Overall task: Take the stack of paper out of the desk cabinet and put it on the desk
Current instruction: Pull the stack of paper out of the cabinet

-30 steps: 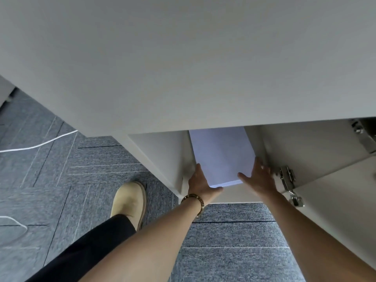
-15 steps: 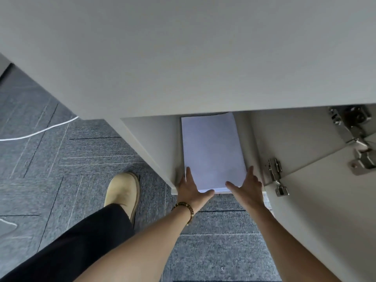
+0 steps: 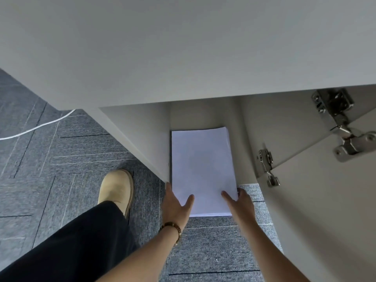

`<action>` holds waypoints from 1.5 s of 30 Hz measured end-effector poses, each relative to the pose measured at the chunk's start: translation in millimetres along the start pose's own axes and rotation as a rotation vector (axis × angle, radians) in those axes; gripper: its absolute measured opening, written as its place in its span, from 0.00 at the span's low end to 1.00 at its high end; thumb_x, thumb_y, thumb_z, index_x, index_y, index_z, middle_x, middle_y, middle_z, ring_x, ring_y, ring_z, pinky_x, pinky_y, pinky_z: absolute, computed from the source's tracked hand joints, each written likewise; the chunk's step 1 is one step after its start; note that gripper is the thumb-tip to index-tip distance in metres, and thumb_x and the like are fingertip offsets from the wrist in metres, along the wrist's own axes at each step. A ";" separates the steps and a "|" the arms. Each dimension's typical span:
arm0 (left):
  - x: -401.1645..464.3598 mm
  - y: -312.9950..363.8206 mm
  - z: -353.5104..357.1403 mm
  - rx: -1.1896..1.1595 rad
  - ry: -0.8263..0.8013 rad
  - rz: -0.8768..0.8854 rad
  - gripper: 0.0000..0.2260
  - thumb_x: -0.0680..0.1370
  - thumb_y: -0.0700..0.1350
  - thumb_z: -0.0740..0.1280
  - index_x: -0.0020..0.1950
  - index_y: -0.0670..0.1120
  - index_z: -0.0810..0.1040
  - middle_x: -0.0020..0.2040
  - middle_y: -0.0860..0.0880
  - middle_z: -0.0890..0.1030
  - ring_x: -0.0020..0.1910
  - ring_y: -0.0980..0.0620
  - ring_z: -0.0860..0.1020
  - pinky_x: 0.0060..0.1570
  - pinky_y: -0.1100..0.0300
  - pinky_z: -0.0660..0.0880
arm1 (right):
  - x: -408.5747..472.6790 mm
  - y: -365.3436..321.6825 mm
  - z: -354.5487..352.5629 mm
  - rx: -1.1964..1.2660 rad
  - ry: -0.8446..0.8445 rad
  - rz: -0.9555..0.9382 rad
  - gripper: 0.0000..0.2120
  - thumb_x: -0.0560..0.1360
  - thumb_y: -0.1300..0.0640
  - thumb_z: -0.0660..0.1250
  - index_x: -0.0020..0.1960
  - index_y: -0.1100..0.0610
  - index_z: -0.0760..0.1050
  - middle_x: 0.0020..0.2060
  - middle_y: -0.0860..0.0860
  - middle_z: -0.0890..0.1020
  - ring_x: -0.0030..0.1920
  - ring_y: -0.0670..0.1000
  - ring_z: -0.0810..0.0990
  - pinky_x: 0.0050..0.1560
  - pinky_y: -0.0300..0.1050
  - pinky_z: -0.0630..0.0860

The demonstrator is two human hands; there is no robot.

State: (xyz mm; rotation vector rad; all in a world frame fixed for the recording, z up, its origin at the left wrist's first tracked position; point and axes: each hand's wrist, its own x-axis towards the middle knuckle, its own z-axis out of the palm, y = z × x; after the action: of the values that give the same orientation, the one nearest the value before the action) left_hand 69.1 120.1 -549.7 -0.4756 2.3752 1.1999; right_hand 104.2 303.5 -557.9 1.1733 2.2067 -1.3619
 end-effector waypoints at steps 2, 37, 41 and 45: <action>8.5 2.5 1.9 -0.008 -0.003 -0.048 0.45 0.76 0.54 0.72 0.81 0.41 0.46 0.80 0.43 0.59 0.78 0.45 0.61 0.73 0.54 0.61 | 10.1 -2.6 -2.4 0.068 -0.025 0.035 0.26 0.72 0.43 0.73 0.64 0.57 0.74 0.50 0.50 0.81 0.50 0.54 0.80 0.52 0.46 0.75; -244.4 104.1 -147.8 -0.141 -0.215 -0.100 0.18 0.76 0.38 0.71 0.64 0.47 0.71 0.60 0.47 0.81 0.52 0.48 0.78 0.56 0.54 0.76 | -285.4 -96.8 -142.7 -0.091 -0.035 -0.057 0.24 0.69 0.54 0.74 0.61 0.56 0.70 0.48 0.50 0.77 0.46 0.54 0.77 0.43 0.47 0.73; -317.2 120.7 -191.9 -0.212 -0.214 -0.048 0.21 0.77 0.40 0.71 0.68 0.44 0.70 0.63 0.47 0.80 0.57 0.47 0.79 0.60 0.52 0.76 | -360.7 -109.4 -172.6 -0.082 0.020 -0.058 0.22 0.67 0.50 0.75 0.55 0.53 0.71 0.46 0.48 0.78 0.46 0.52 0.79 0.45 0.50 0.79; -384.4 137.0 -233.5 -0.269 -0.178 0.061 0.16 0.76 0.40 0.72 0.62 0.45 0.74 0.58 0.47 0.82 0.53 0.49 0.81 0.52 0.55 0.78 | -436.2 -118.6 -202.2 -0.018 0.104 -0.120 0.18 0.67 0.53 0.75 0.51 0.56 0.72 0.44 0.50 0.79 0.43 0.51 0.79 0.36 0.45 0.74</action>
State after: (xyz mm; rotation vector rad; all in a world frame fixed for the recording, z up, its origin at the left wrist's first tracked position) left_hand 276.0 47.4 -133.8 -0.3646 2.1028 1.5328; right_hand 318.2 236.5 -116.4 1.1464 2.3919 -1.3515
